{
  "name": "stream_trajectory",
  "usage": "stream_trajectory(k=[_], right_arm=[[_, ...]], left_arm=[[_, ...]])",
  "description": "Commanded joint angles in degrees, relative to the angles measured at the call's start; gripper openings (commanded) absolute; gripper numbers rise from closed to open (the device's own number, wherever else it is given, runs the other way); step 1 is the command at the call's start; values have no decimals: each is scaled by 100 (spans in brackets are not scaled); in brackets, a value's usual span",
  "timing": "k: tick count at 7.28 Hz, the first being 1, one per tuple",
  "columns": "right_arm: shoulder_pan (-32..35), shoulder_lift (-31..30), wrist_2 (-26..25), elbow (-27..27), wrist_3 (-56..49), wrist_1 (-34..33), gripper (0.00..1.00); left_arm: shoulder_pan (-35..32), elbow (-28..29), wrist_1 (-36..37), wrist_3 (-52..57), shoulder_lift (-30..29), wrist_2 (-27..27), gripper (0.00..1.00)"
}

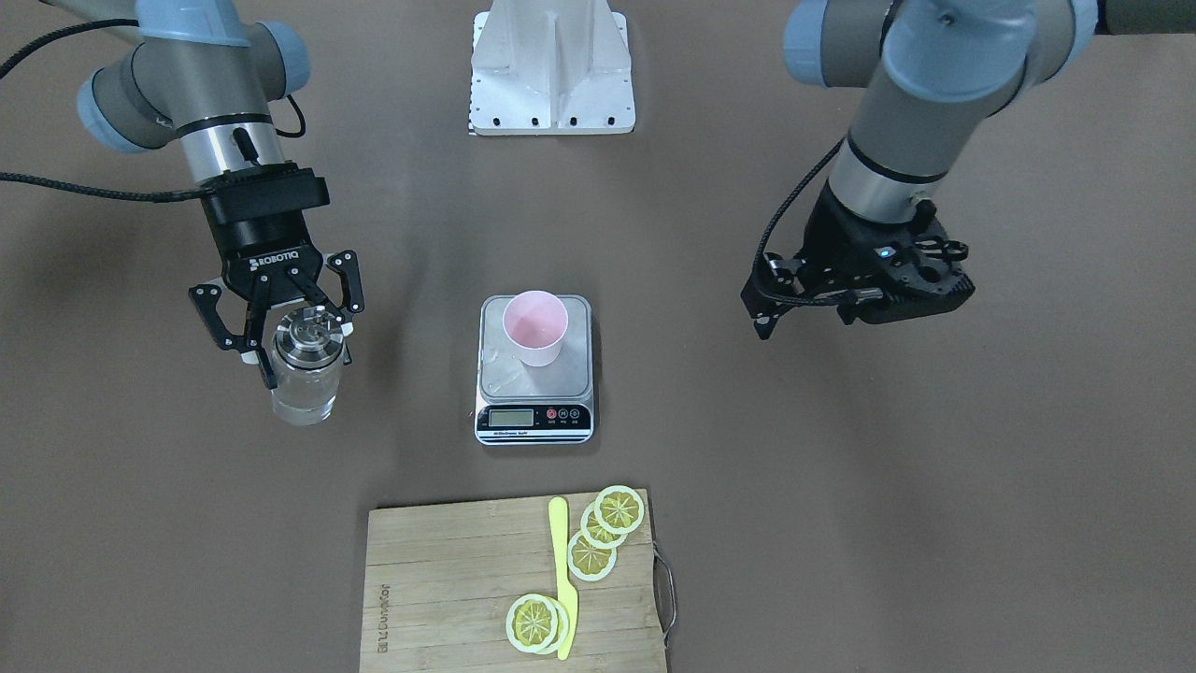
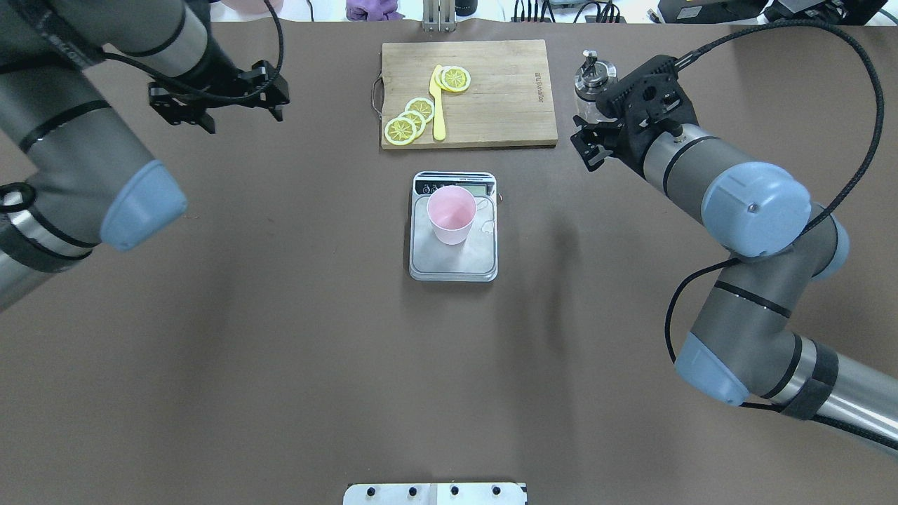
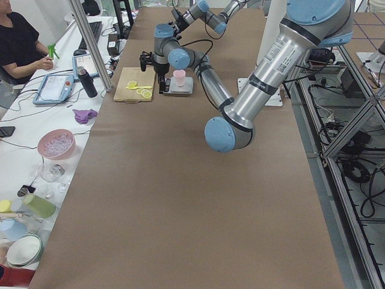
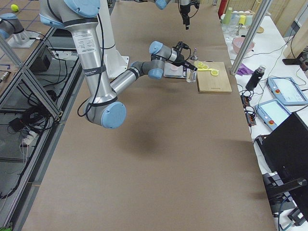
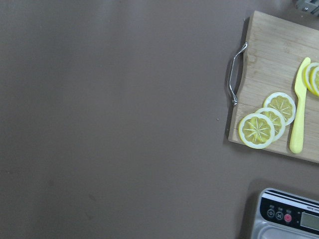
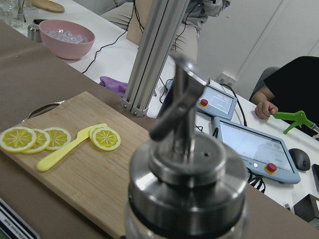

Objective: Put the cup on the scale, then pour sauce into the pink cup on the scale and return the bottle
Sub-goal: 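Carry the bottle with the right gripper over the pink cup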

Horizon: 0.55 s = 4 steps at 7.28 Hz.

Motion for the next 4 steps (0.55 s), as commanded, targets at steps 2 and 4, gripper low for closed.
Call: stream_trajectory(k=[2, 4], right_arm=[[-397, 320, -777, 46, -1090, -786, 9], [-844, 489, -1461, 64, -1179, -1166, 9]], left_arm=[[-888, -692, -57, 1641, 1532, -75, 99], [-907, -528, -67, 1652, 1641, -14, 99]])
